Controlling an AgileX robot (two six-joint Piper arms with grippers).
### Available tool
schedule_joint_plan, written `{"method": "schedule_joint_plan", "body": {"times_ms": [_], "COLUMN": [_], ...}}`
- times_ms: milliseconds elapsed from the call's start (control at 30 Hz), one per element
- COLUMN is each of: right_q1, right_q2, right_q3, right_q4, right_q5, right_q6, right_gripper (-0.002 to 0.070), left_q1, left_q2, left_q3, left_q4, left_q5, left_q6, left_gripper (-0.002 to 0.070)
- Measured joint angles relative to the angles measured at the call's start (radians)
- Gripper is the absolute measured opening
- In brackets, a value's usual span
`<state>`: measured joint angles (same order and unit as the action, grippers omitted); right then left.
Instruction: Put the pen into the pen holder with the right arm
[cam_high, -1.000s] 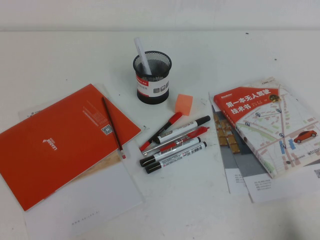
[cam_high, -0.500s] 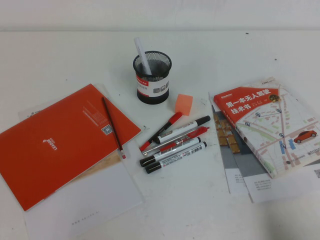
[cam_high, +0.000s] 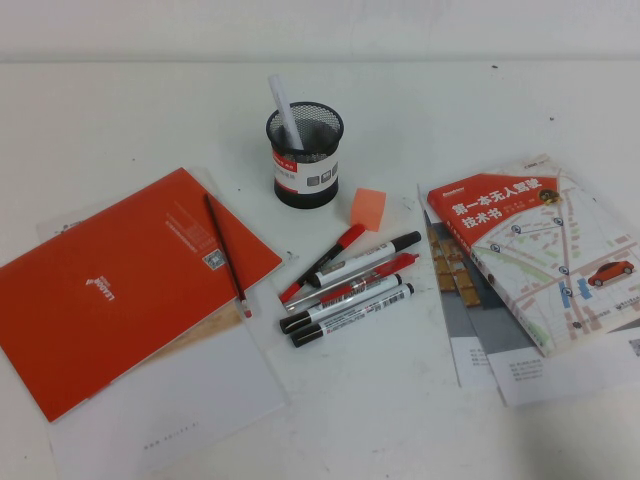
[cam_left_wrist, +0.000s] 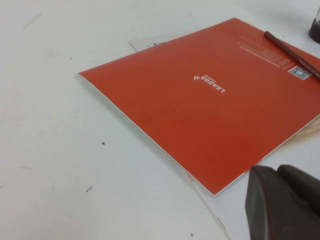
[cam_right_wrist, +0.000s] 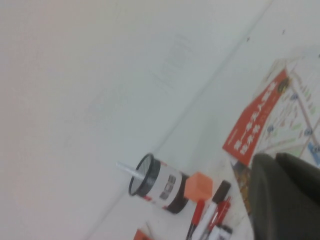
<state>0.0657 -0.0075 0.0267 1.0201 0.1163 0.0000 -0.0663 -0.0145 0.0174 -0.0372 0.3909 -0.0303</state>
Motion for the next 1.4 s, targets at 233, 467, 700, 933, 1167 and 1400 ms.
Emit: {"method": "schedule_joint_plan", "body": {"times_ms": [233,467,700,933,1167,1400], "right_q1": [0.000,0.000,0.003,0.163,0.351,0.451], "right_q2": [0.089,0.458,0.855,1.154,1.405,1.694], "right_q3": [-0.152,-0.539,-0.802,-0.968,-1.142,-1.451], "right_q4": [-0.106,-0.440,-0.554,-0.686,-0.829,-0.838], "right_q5": [0.160,0.554,0.784,0.844,0.861,1.039], "right_q6": [-0.136,-0.218,-0.222,-0.186,-0.153,-0.139], "right_gripper": [-0.0020,-0.0020,-0.0020,-0.0020,-0.0020,-0.0020], "left_q1": [0.000,0.000,0.000,0.000,0.000,0.000], "left_q2": [0.000,0.000,0.000,0.000,0.000,0.000], "left_q3": [0.000,0.000,0.000,0.000,0.000,0.000], "left_q4": [0.000,0.000,0.000,0.000,0.000,0.000], "left_q5": [0.000,0.000,0.000,0.000,0.000,0.000], "left_q6": [0.000,0.000,0.000,0.000,0.000,0.000], "left_gripper": [-0.0003,-0.0003,-0.0003,-0.0003,-0.0003,-0.0003]}}
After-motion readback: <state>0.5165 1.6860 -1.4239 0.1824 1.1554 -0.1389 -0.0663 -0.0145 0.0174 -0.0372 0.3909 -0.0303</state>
